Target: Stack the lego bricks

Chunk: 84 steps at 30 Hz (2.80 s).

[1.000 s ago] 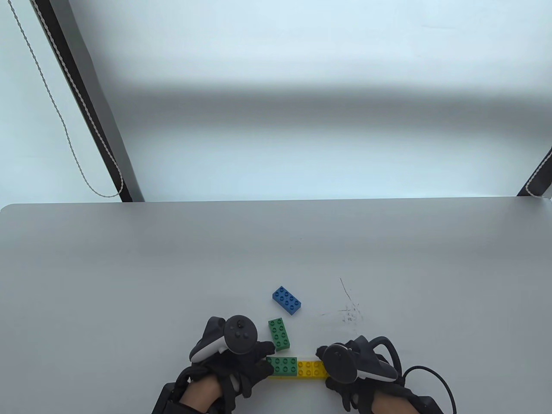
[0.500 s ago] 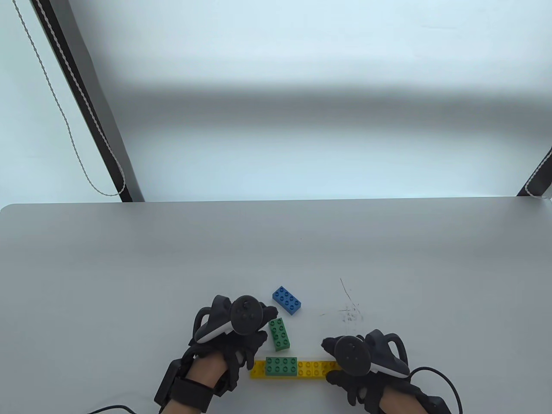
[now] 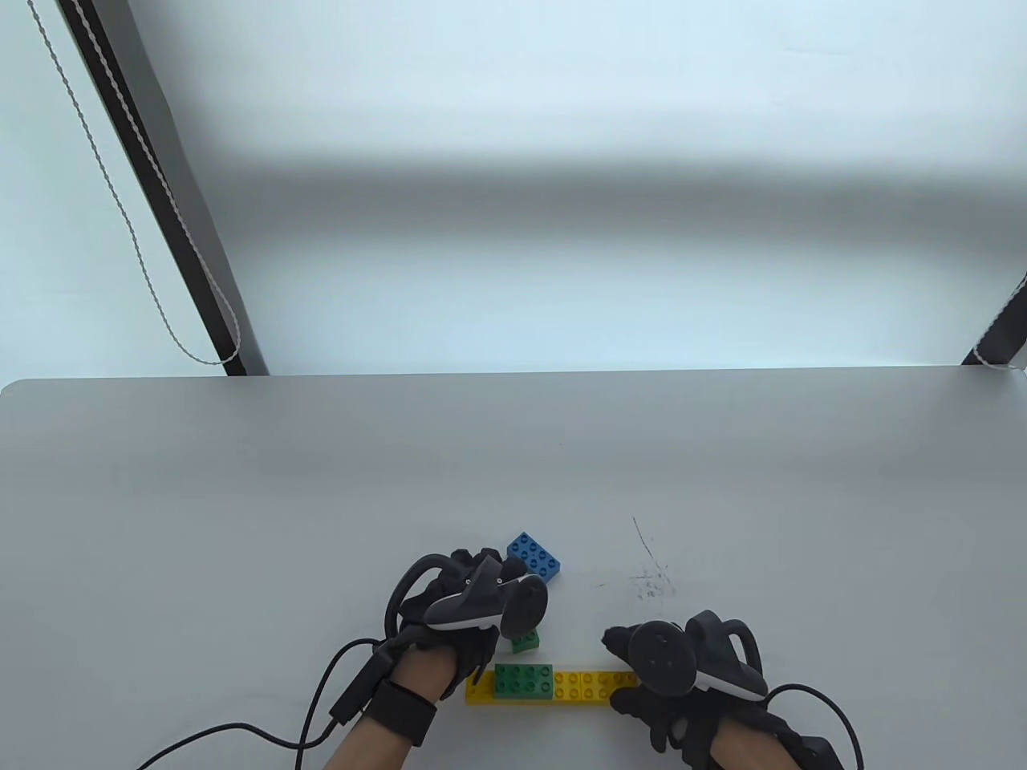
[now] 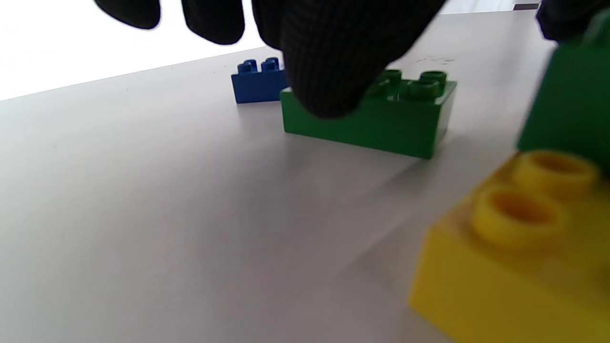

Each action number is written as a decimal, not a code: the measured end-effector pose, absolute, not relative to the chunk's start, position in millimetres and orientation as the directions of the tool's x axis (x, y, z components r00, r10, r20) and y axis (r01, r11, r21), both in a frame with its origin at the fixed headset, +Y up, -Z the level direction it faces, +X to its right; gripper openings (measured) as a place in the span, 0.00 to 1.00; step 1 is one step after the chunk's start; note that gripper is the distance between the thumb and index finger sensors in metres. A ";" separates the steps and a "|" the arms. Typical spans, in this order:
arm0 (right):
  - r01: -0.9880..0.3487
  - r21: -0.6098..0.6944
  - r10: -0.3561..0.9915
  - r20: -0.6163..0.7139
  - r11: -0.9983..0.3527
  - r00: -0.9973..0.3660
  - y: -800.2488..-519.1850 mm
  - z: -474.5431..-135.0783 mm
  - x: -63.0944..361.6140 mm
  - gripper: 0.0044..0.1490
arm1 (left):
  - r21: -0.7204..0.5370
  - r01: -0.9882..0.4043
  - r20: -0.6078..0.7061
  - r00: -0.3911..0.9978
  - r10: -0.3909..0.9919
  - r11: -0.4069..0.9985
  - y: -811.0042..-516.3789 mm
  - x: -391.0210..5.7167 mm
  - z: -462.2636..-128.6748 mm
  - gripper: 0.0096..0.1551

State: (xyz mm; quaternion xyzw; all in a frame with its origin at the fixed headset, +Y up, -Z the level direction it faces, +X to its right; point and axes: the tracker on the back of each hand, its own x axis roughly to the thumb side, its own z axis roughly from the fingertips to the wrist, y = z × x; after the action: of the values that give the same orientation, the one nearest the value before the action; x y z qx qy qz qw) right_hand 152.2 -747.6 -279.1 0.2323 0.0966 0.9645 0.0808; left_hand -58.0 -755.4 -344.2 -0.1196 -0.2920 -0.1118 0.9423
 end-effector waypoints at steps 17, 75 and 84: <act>-0.103 0.233 0.199 0.436 -0.967 -0.878 -749.7 -279.1 149.5 0.48 | -0.116 0.405 0.615 0.746 -0.254 0.907 -772.4 -41.6 -339.8 0.40; -0.304 -0.250 0.152 0.487 -0.919 -0.860 -719.7 -254.1 127.1 0.47 | -0.050 0.042 0.645 0.764 0.000 0.998 -706.0 -35.3 -296.5 0.40; -0.293 -0.203 0.158 0.501 -0.934 -0.851 -721.3 -257.2 130.4 0.43 | -0.083 0.020 0.648 0.761 0.039 0.996 -708.1 -34.1 -294.5 0.39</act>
State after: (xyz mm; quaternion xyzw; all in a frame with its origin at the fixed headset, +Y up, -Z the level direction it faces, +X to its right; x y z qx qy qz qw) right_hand 130.4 -721.3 -257.2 0.2462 -0.1370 0.9522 0.1183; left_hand -34.1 -708.1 -294.5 -0.0427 -0.3459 0.0050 0.9373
